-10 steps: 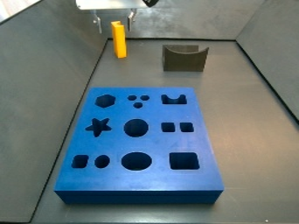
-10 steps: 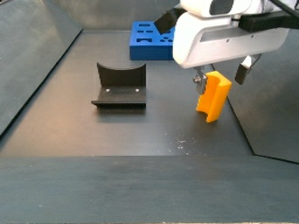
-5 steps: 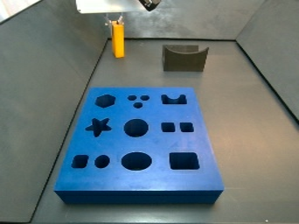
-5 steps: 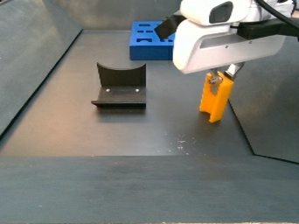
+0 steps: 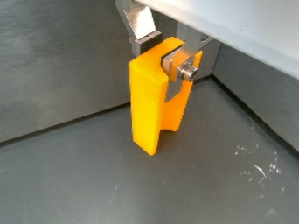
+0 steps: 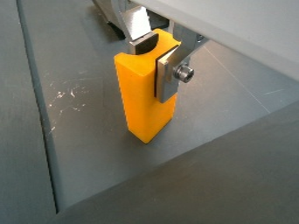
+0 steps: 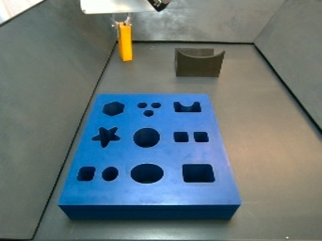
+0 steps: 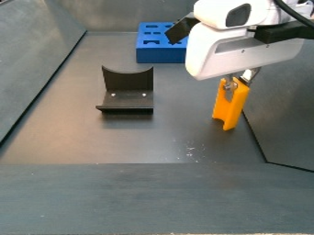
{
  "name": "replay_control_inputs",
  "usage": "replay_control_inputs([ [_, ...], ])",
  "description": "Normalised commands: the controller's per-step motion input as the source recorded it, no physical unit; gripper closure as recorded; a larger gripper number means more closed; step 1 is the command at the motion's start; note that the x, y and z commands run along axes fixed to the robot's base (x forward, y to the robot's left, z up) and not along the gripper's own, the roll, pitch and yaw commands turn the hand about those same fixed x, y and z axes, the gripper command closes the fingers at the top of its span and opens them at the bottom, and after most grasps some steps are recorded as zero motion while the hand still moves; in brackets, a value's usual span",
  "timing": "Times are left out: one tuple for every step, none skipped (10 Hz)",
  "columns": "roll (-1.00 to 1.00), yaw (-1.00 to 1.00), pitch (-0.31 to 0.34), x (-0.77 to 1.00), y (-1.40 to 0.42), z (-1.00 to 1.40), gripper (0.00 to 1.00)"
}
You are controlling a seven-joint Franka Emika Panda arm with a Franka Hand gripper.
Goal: Pick up the arch object. Move up. Rotate the arch object. Move to above the board. Insert the arch object.
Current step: Pick up the arch object, then move up.
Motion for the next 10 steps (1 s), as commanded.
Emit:
replay_control_inputs([
  [0.00,0.00,0.000,0.00,0.00,0.00,1.00],
  [0.00,0.00,0.000,0.00,0.00,0.00,1.00],
  [0.00,0.00,0.000,0.00,0.00,0.00,1.00],
  [0.00,0.00,0.000,0.00,0.00,0.00,1.00],
  [0.00,0.00,0.000,0.00,0.00,0.83,1.00],
  [0.01,-0.03,-0.010,0.04,0.01,0.84,1.00],
  [0.02,-0.03,0.036,0.02,0.02,0.75,1.00],
  [0.03,-0.04,0.060,0.01,0.02,0.65,1.00],
  [0.05,-0.03,0.076,0.00,0.02,0.52,1.00],
  [0.07,-0.03,0.084,-0.01,0.02,0.43,1.00],
])
